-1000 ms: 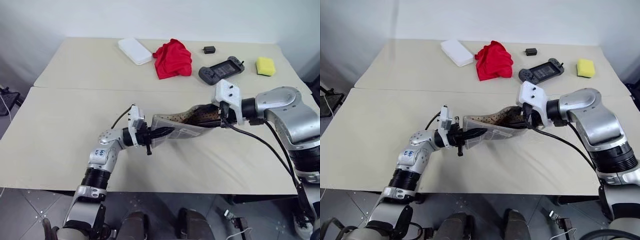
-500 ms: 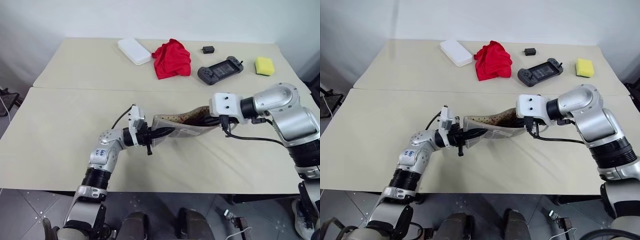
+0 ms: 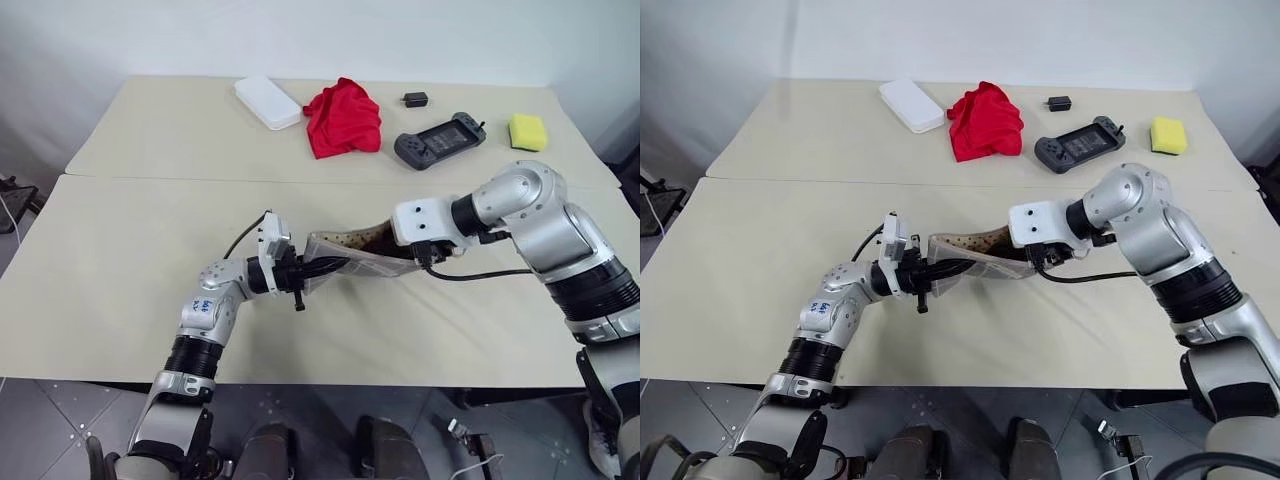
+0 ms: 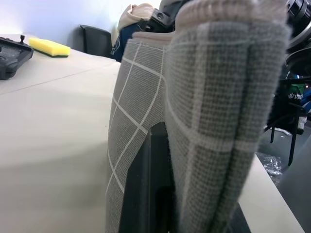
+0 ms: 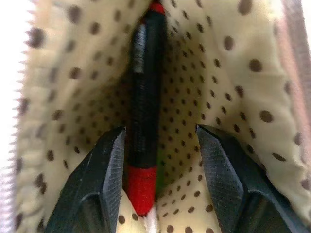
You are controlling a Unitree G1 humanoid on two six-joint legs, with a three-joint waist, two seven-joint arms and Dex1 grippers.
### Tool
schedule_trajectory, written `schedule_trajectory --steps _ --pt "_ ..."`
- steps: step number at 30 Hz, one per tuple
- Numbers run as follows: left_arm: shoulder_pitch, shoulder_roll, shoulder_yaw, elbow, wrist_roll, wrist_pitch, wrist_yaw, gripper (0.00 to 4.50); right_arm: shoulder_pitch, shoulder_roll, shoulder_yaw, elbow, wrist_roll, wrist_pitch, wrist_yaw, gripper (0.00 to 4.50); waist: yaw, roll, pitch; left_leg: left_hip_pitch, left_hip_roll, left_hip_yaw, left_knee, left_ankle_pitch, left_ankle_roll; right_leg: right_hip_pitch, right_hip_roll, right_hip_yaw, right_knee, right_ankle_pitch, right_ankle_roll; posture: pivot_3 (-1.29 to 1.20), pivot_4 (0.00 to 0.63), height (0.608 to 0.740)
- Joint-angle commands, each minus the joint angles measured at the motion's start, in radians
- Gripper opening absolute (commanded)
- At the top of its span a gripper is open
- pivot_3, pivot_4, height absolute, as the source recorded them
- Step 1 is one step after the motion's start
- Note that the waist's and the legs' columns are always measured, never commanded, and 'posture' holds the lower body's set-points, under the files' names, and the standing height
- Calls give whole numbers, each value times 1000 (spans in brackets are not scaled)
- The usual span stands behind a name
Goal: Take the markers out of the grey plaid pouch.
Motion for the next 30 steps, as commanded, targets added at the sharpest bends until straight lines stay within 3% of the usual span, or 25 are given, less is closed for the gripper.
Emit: schedule_trajectory --steps 1,10,13,17,27,30 --pt "-20 -11 2 -18 -8 -21 -4 0 -5 30 53 73 -119 -33 -65 2439 -4 0 0 0 0 0 0 0 0 0 0 0 0 0 0 0 150 740" --pt "-17 -15 6 -21 -8 -21 6 0 87 76 69 99 -200 -43 -134 2439 -18 0 0 1 0 0 1 0 0 1 0 0 1 0 0 0 150 740" --pt "-12 -15 12 -25 -9 -18 12 0 93 106 38 101 -197 -60 -193 1872 -20 0 0 2 1 0 2 0 0 2 0 0 2 0 0 0 150 740" --pt "-13 -13 13 -24 -9 -18 14 0 88 102 8 89 -192 -114 -223 621 -21 0 0 2 1 0 2 0 0 1 0 1 3 0 0 0 150 740" --pt "-4 1 24 -34 -7 -17 20 0 119 32 -107 6 -136 -235 -253 576 -18 0 0 1 1 -1 2 0 0 1 0 0 1 0 0 0 150 740" --pt "29 14 15 -65 2 -10 20 0 159 2 -209 -40 -24 -233 -238 576 -16 -1 0 1 1 -1 1 0 0 1 0 0 1 0 0 0 150 740"
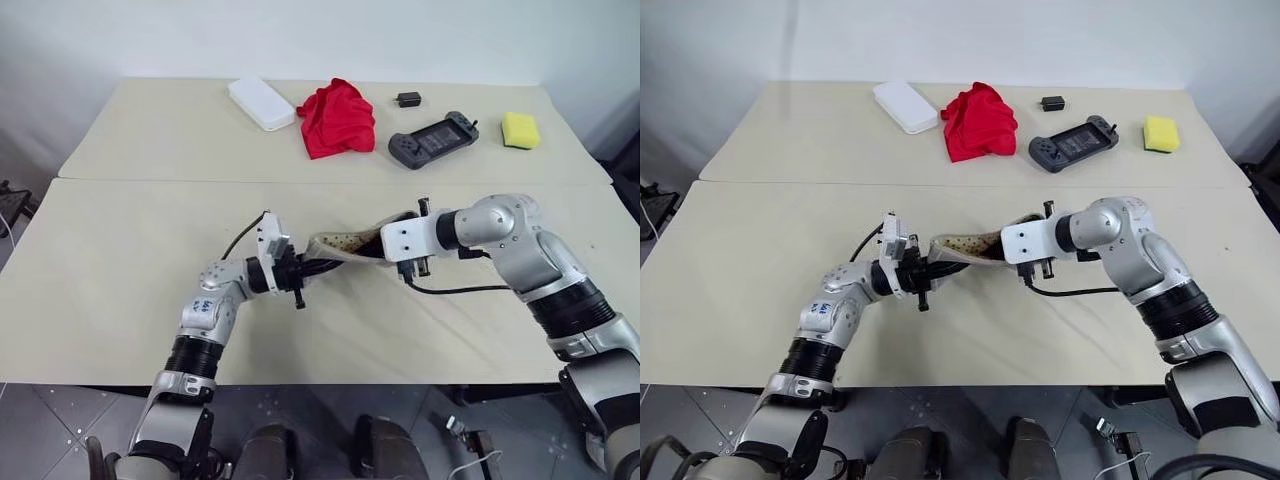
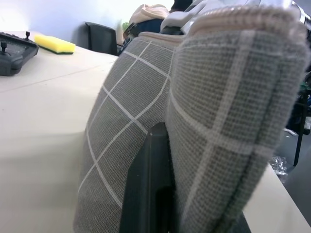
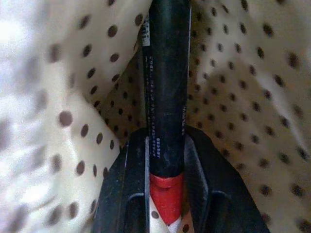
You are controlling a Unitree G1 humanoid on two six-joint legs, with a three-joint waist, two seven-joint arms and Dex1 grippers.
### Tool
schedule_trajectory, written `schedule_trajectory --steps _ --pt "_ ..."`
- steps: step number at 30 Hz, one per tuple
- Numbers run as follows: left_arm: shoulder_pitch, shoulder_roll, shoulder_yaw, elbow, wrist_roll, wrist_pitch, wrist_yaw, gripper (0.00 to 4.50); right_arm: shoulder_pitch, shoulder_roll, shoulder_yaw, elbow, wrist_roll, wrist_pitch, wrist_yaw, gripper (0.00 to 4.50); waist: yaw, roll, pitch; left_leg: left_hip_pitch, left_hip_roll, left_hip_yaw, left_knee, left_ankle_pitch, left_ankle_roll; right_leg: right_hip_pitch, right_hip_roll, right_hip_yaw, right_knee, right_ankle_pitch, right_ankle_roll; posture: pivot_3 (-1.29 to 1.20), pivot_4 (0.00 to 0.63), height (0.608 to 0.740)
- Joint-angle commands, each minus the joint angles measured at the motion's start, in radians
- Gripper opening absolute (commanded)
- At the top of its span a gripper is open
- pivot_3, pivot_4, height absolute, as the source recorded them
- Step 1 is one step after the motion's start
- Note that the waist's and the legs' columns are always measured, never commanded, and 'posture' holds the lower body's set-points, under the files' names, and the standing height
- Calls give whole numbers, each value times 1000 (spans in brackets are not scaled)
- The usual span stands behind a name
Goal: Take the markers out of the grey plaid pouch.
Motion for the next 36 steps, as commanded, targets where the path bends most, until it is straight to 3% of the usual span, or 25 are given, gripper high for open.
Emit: schedule_trajectory --steps 1,6,14,19,22,25,31,36 --pt "34 20 0 -64 -11 -3 -9 0 18 -52 -140 -77 117 16 15 576 0 0 0 0 0 0 0 0 0 0 0 0 0 0 0 0 150 740" --pt "58 33 -10 -96 -15 14 -9 0 3 -59 -189 -126 155 120 -1 576 -1 0 0 0 0 0 -1 0 0 0 0 0 0 0 0 0 150 740" --pt "50 32 -28 -96 -8 11 -6 0 58 -129 -193 -132 192 15 56 576 10 0 0 -1 0 0 -1 0 0 0 0 0 -2 0 0 0 150 740" --pt "39 32 -37 -75 -1 2 9 0 20 -153 -127 -159 148 1 94 576 1 0 0 -1 0 0 -1 0 0 0 0 0 -2 0 0 0 150 740" --pt "20 15 -32 -46 7 17 57 0 -17 -62 -55 -239 74 143 58 576 -2 0 0 0 0 0 -1 0 0 0 0 0 -1 0 0 0 150 740" --pt "-23 5 -49 18 86 1 161 0 -26 4 -33 -246 13 186 0 576 -1 0 0 0 0 0 -1 0 0 -1 1 0 -1 0 0 0 150 740" --pt "-109 18 -70 79 271 -75 384 0 10 -28 -68 -153 -20 126 -54 576 28 0 0 -2 -2 -1 0 0 1 0 -1 0 -3 1 1 0 150 740" --pt "-153 8 -154 52 386 -163 428 0 -6 -3 -40 -45 -78 91 -135 576 21 0 0 -2 -2 1 -3 0 1 -1 0 0 -4 1 1 0 150 740"
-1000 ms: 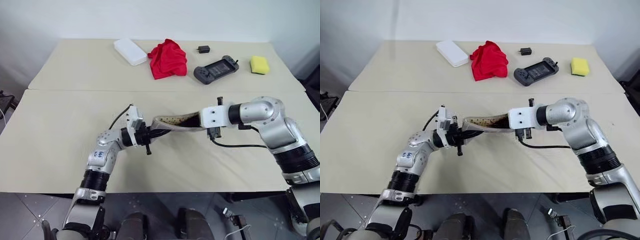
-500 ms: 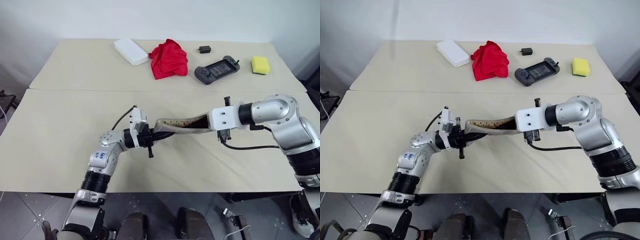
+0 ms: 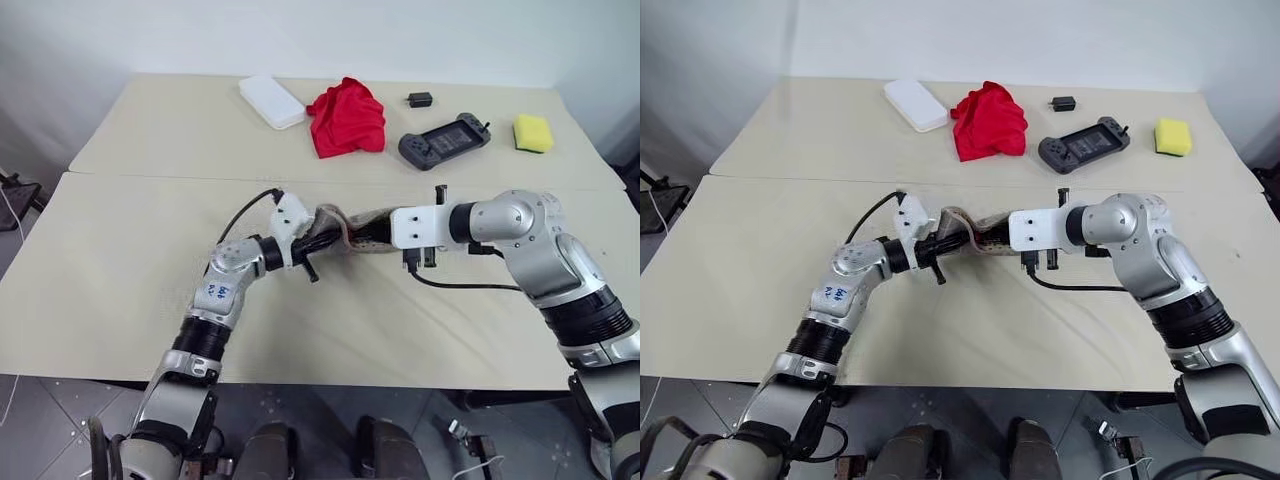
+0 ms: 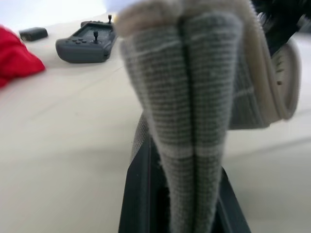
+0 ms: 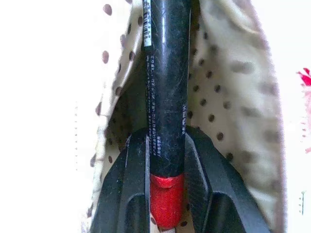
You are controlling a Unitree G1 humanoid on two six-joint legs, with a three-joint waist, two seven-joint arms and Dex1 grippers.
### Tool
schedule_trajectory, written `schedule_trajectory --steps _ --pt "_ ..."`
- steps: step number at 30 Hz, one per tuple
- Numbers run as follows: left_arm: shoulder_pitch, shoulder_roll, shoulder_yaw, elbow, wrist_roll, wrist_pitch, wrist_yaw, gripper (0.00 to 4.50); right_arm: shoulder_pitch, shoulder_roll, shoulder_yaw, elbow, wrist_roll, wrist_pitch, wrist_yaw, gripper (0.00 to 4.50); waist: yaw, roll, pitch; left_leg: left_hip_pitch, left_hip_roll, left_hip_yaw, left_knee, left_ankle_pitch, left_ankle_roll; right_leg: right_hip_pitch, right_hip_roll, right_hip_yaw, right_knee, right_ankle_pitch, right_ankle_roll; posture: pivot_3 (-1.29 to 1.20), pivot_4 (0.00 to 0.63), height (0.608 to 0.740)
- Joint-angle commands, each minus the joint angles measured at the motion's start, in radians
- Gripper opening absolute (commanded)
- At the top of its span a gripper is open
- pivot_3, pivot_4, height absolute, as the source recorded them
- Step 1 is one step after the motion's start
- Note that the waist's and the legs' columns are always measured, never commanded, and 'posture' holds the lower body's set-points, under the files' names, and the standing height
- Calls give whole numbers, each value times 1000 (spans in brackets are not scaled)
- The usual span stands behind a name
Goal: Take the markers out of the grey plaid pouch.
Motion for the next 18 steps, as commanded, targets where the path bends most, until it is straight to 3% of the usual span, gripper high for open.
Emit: schedule_trajectory --steps 1,5,8,12,18 --pt "-25 -6 -41 -20 75 -31 43 0 -39 29 -23 28 -30 7 -67 576 -1 0 0 0 0 0 0 0 0 0 0 0 0 0 0 0 150 740" --pt "-37 -37 -81 -57 82 -21 20 0 -78 107 -20 58 -30 38 -102 576 -14 0 0 0 1 1 0 0 0 0 0 0 0 0 0 0 150 740" --pt "-35 -39 -107 -36 113 -33 16 0 -85 175 -57 38 55 93 -72 576 -22 0 0 0 1 0 0 0 0 0 1 0 1 0 0 0 150 740" --pt "-25 -25 -81 -23 110 -26 19 0 -55 175 -114 -41 195 88 31 576 -18 0 0 0 1 0 0 0 0 0 0 0 0 0 0 0 150 740" --pt "-14 7 -41 -16 94 -9 17 0 -27 87 -209 -8 325 -85 118 576 -21 0 0 0 0 0 0 0 0 0 0 0 0 0 0 0 150 740"
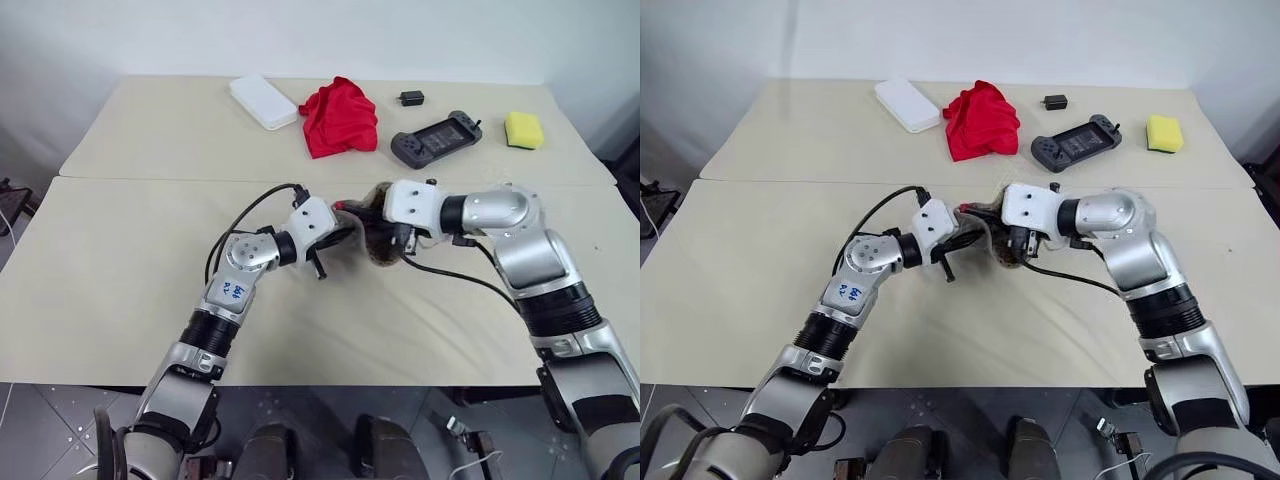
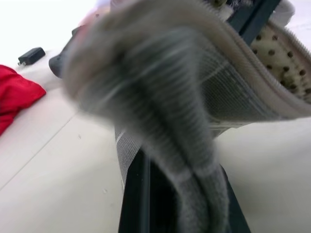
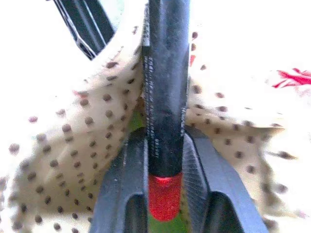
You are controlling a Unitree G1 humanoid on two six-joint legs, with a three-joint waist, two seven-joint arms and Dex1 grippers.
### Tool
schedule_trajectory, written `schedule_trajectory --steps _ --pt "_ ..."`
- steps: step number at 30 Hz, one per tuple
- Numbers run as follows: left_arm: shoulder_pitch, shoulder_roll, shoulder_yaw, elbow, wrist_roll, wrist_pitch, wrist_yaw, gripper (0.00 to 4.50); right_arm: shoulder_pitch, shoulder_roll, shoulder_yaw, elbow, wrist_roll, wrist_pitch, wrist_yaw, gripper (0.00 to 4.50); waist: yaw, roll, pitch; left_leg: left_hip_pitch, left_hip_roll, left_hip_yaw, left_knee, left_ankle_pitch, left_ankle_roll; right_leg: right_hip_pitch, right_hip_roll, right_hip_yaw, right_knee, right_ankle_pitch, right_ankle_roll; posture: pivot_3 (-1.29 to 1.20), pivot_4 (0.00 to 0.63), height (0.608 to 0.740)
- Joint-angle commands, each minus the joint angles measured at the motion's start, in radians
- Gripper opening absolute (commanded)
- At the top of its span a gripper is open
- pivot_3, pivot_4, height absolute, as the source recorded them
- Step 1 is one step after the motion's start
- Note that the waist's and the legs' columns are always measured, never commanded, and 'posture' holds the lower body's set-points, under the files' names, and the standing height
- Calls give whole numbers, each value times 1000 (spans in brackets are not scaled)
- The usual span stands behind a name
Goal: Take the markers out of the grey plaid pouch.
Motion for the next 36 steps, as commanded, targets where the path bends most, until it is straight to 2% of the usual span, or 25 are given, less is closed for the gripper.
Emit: schedule_trajectory --steps 1,4,8,17,26,32,36 --pt "9 15 11 -5 1 14 -1 0 6 -42 -93 -63 160 -131 98 576 -3 0 0 0 0 0 0 0 0 0 0 0 0 0 0 0 150 740" --pt "12 22 37 -3 -26 32 -3 0 43 -88 -154 -57 282 -135 188 576 -1 0 0 0 0 0 0 0 0 0 0 0 0 0 0 0 150 740" --pt "18 33 55 0 -48 39 -3 0 76 -82 -238 -20 411 -65 182 576 0 0 0 0 0 0 0 0 0 0 0 0 0 0 0 0 150 740" --pt "16 40 88 21 -118 61 -10 0 90 38 -497 39 801 380 -65 576 3 0 0 0 1 0 1 0 0 0 -1 0 1 0 0 0 150 740" --pt "36 73 143 -17 -255 149 -82 0 98 44 -655 42 1092 679 -215 576 3 0 0 0 0 0 0 0 0 0 -1 0 2 0 0 0 150 740" --pt "55 117 158 -61 -343 258 -143 0 144 106 -733 8 1209 718 -391 576 0 0 0 1 0 0 0 0 0 0 -1 0 2 0 0 0 150 740" --pt "91 150 123 -140 -387 347 -220 0 201 140 -775 2 1240 686 -487 576 2 0 0 0 0 0 0 0 0 0 -1 0 2 0 0 0 150 740"
